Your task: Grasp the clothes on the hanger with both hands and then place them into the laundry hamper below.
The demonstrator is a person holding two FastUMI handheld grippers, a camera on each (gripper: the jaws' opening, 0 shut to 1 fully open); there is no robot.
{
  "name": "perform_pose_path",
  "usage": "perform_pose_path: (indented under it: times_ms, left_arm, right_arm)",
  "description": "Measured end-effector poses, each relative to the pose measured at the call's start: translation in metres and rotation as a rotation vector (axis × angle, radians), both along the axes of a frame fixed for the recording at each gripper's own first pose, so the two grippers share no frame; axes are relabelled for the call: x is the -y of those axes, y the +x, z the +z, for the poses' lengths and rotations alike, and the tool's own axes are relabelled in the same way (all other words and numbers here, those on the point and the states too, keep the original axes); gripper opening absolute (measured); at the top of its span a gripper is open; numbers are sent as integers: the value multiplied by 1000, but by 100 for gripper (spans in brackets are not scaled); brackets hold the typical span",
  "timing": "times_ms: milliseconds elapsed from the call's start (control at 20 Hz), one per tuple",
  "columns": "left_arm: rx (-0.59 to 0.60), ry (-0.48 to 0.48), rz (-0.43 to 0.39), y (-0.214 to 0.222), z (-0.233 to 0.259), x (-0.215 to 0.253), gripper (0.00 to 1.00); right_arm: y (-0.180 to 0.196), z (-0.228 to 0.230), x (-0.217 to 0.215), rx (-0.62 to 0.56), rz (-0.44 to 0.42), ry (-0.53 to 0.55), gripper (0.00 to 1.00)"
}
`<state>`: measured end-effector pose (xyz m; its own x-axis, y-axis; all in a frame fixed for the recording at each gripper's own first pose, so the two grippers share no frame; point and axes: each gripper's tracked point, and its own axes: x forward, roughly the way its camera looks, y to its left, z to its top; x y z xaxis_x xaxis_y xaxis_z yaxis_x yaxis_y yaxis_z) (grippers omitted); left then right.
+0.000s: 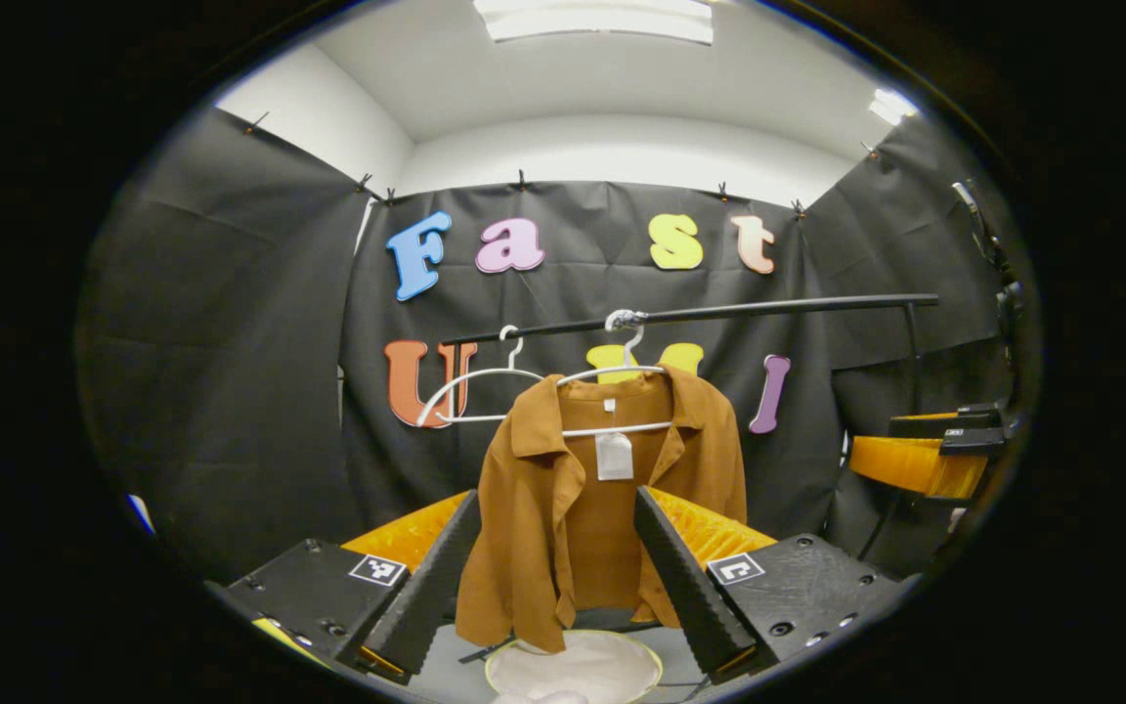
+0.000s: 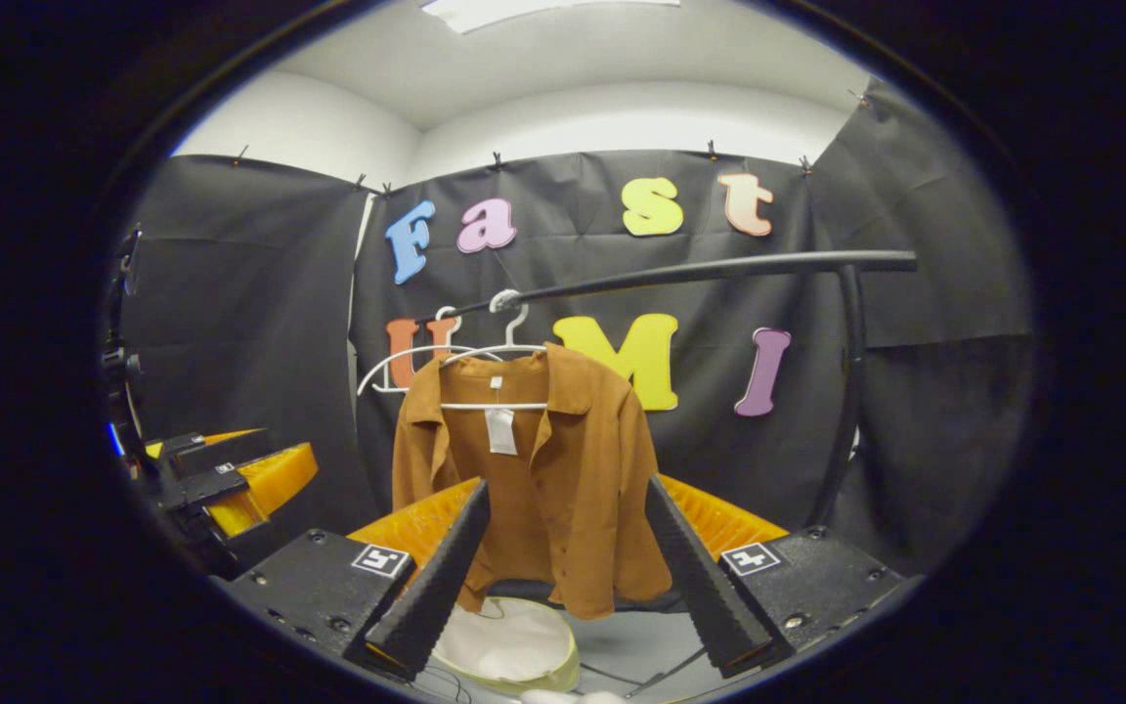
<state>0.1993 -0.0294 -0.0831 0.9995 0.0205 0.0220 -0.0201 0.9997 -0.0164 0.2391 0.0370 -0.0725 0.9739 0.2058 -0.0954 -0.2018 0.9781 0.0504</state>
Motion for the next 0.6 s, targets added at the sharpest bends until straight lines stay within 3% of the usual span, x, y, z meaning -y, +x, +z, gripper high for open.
perform_pose_path:
  times_ms: [100,600]
  left_arm:
    - [4,-37,-20,29,-12,7,100]
    - [-52,78,42,149,-77,-7,97]
  right_arm:
    - [32,-11,-7,-24,25,15,100]
    - [179,-37,-52,-68,104,27,99]
